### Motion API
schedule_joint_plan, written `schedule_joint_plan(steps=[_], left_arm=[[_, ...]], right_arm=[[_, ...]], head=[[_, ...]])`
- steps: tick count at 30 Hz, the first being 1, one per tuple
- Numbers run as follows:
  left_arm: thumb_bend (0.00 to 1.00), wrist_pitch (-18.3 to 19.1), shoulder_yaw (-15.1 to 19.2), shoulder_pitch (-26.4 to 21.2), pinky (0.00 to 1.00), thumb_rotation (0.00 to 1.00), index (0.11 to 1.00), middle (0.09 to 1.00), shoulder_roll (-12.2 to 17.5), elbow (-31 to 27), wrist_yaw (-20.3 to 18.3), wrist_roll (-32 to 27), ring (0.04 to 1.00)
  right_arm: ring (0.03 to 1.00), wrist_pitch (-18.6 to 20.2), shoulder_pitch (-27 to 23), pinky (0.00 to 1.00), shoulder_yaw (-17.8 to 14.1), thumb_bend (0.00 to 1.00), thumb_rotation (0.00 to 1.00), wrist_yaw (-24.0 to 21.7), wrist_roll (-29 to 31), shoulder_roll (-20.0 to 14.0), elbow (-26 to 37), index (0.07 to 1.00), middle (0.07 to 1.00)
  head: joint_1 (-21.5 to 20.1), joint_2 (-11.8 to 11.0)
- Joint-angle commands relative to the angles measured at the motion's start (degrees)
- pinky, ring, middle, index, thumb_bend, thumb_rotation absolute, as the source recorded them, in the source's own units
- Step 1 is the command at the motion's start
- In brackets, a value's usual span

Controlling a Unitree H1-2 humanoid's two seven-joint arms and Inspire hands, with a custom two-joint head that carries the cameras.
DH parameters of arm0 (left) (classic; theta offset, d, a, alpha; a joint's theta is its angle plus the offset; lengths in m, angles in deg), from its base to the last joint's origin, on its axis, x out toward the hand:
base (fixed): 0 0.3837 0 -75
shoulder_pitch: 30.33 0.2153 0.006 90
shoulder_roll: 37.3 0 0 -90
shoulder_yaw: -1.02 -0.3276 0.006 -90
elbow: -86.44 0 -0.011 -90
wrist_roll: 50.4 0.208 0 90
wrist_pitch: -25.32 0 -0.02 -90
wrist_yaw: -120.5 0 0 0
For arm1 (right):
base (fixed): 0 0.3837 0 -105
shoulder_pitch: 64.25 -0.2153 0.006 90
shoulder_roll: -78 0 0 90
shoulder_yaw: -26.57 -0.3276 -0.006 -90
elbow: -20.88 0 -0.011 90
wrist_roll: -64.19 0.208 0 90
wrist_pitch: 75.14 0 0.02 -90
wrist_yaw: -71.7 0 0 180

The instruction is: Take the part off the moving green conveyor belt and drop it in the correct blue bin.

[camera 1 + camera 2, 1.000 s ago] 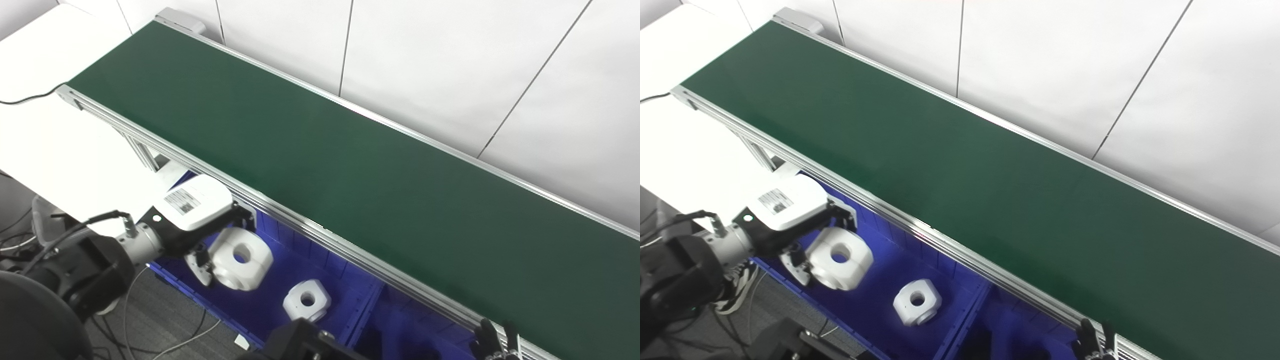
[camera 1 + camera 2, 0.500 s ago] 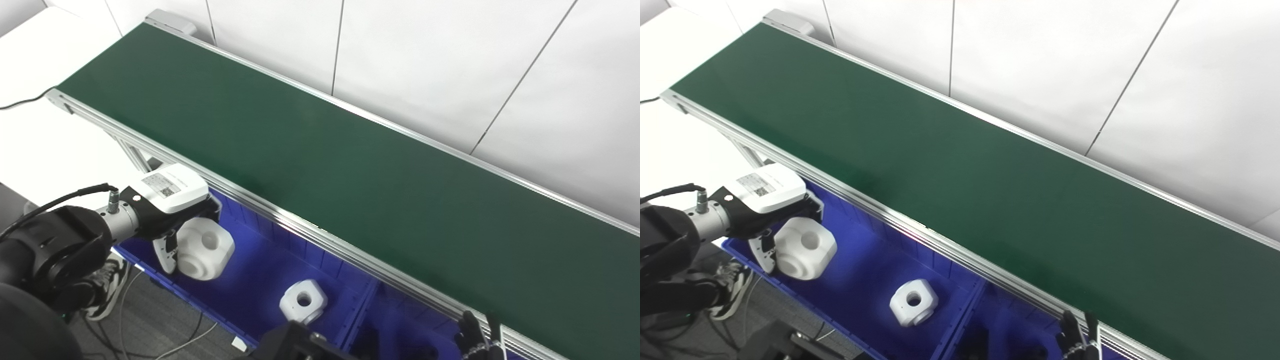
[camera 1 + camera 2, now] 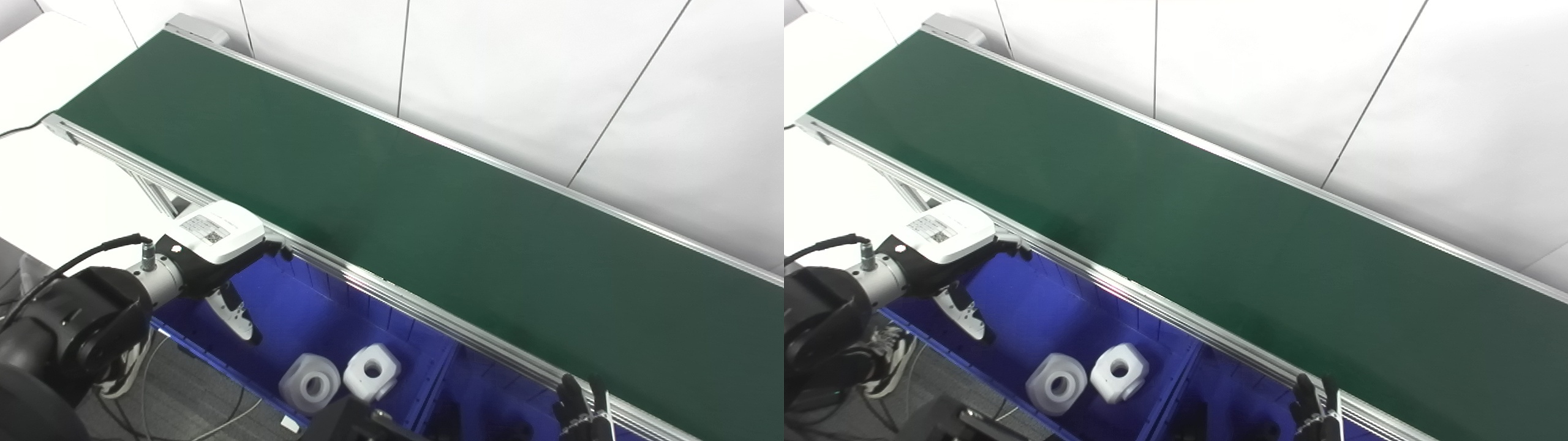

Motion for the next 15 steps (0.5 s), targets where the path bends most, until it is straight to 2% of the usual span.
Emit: schedule_joint_plan(steps=[1, 4, 5, 8, 9, 10, 11, 12, 13, 15], left_arm=[[0.82, -1.51, 1.29, 0.73, 0.57, 0.41, 0.757, 0.752, -0.31, -0.83, 4.44, -2.4, 0.681], [0.81, -1.38, 1.44, 0.85, 0.53, 0.42, 0.74, 0.751, -2.42, -2.13, 6.93, -7.75, 0.673], [0.78, -0.49, 1.37, 0.79, 0.53, 0.45, 0.74, 0.757, -2.96, -2.94, 6.66, -10.45, 0.679], [0.64, 4.29, 0.37, 0.1, 0.55, 0.56, 0.789, 0.832, -4.42, -5.05, 4.66, -23.54, 0.732], [0.61, 5.4, 0.18, -0.11, 0.57, 0.57, 0.818, 0.864, -4.82, -5.17, 4.58, -27.89, 0.758], [0.59, 5.96, -0.3, -0.41, 0.6, 0.59, 0.846, 0.896, -5.64, -4.66, 4.98, -32.77, 0.791], [0.57, 6.64, -0.43, -0.58, 0.66, 0.61, 0.878, 0.931, -6.28, -4.19, 5.4, -36.85, 0.842], [0.56, 7.63, -0.75, -0.78, 0.73, 0.64, 0.904, 0.961, -7.67, -3.74, 6.03, -40.44, 0.888], [0.6, 8.35, -1.0, -0.87, 0.82, 0.72, 0.938, 0.984, -8.94, -3.31, 6.68, -43.27, 0.948], [0.67, 8.19, -2.1, -0.95, 0.91, 0.82, 0.977, 0.996, -12.47, -2.26, 8.68, -47.35, 0.985]], right_arm=[[0.956, -0.02, 0.77, 0.97, 0.24, 0.8, 1.0, 0.03, -0.41, 0.38, 1.89, 1.0, 0.921], [0.956, 0.33, 0.97, 0.97, 0.34, 0.8, 1.0, 0.09, -0.56, 0.45, 2.25, 1.0, 0.924], [0.956, 0.46, 1.08, 0.97, 0.41, 0.8, 1.0, 0.13, -0.55, 0.58, 2.33, 1.0, 0.925], [0.945, 0.94, 1.53, 0.96, 0.76, 0.79, 0.99, 0.74, -1.07, 1.33, 2.77, 1.0, 0.918], [0.939, 0.89, 1.67, 0.95, 1.07, 0.79, 0.99, 1.01, -1.48, 1.71, 2.85, 1.0, 0.913], [0.931, 0.69, 1.73, 0.94, 1.29, 0.79, 0.99, 1.16, -1.78, 1.96, 2.83, 1.0, 0.908], [0.924, 0.56, 1.85, 0.93, 1.68, 0.79, 0.99, 1.42, -2.37, 2.41, 2.86, 1.0, 0.904], [0.919, 0.68, 1.98, 0.93, 2.1, 0.79, 0.98, 1.78, -3.0, 2.95, 2.99, 1.0, 0.901], [0.915, 0.86, 2.12, 0.92, 2.51, 0.79, 0.98, 2.16, -3.63, 3.46, 3.14, 1.0, 0.898], [0.912, 1.74, 2.5, 0.91, 3.51, 0.79, 0.98, 3.43, -6.01, 4.73, 3.85, 1.0, 0.894]], head=[[-0.38, 0.12], [-1.92, 0.52], [-3.92, 0.84], [-6.93, 1.36], [-10.1, 1.8], [-10.1, 1.8], [-14.48, 2.28], [-16.48, 2.46], [-18.18, 2.57], [-21.34, 2.72]])
